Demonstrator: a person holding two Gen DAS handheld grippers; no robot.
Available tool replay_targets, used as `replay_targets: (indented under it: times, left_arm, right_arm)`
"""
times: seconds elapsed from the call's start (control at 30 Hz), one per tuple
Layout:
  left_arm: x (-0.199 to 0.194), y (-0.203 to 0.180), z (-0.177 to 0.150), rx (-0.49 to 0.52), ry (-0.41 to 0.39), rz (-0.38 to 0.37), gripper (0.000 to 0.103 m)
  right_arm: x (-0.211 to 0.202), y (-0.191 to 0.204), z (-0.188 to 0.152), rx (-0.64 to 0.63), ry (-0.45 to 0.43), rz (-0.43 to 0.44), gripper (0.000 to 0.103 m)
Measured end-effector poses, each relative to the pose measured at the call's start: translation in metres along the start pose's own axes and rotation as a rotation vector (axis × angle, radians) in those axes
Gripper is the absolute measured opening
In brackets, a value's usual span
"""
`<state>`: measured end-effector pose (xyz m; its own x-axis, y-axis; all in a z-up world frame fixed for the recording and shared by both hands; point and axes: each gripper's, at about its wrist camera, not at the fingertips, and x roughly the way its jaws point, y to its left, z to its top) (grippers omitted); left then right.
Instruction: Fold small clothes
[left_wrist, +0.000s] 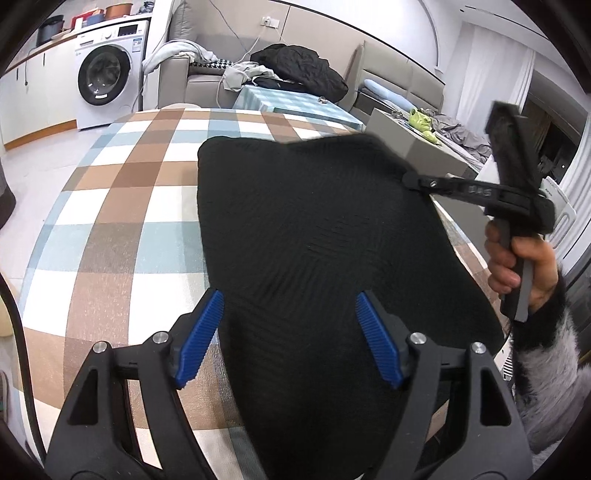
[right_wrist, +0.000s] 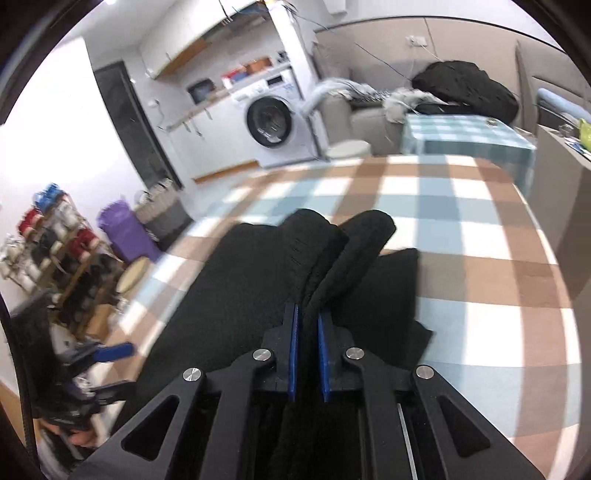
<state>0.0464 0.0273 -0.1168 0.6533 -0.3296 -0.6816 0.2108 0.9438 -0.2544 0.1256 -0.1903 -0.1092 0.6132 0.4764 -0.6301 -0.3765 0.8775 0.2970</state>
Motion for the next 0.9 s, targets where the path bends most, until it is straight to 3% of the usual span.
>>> replay_targets:
  times: [0.17,0.3,0.4,0.57,0.6,0.63,0.67,0.8,0.9]
  left_arm:
    - [0.004,0.002,-0.004,-0.004,0.027,0.022,0.073]
    - [0.006,0.004,-0.005,-0.007,0.035,0.012,0.073]
    - [0.012,0.003,-0.005,-0.006,0.046,0.007,0.073]
    - [0.020,-0.001,-0.006,0.009,0.067,0.011,0.073]
    - [0.020,-0.002,-0.006,0.012,0.067,0.011,0.073]
    - [0.019,-0.003,-0.006,0.018,0.066,0.008,0.073]
    - [0.019,-0.004,-0.005,0.022,0.065,0.006,0.073]
    - [0.011,-0.006,-0.004,0.031,0.048,-0.003,0.073]
    - [0.010,-0.006,-0.004,0.040,0.045,0.001,0.073]
  right_arm:
    - [0.031,-0.033,-0.022,0.112,0.131,0.006,0.021]
    - [0.010,-0.049,-0.053,0.227,0.139,0.167,0.028]
    - [-0.018,-0.043,-0.081,0.235,0.136,0.245,0.029]
    - [-0.038,-0.022,-0.110,0.192,0.143,0.214,0.029]
    - [-0.041,-0.019,-0.111,0.179,0.129,0.206,0.024]
    - [-0.044,-0.014,-0.110,0.149,0.110,0.202,0.010]
    - [-0.047,-0.010,-0.110,0.120,0.101,0.202,0.005]
    - [-0.074,0.007,-0.094,0.034,0.036,0.148,0.004]
    - [-0.079,0.004,-0.091,0.030,0.041,0.114,0.004]
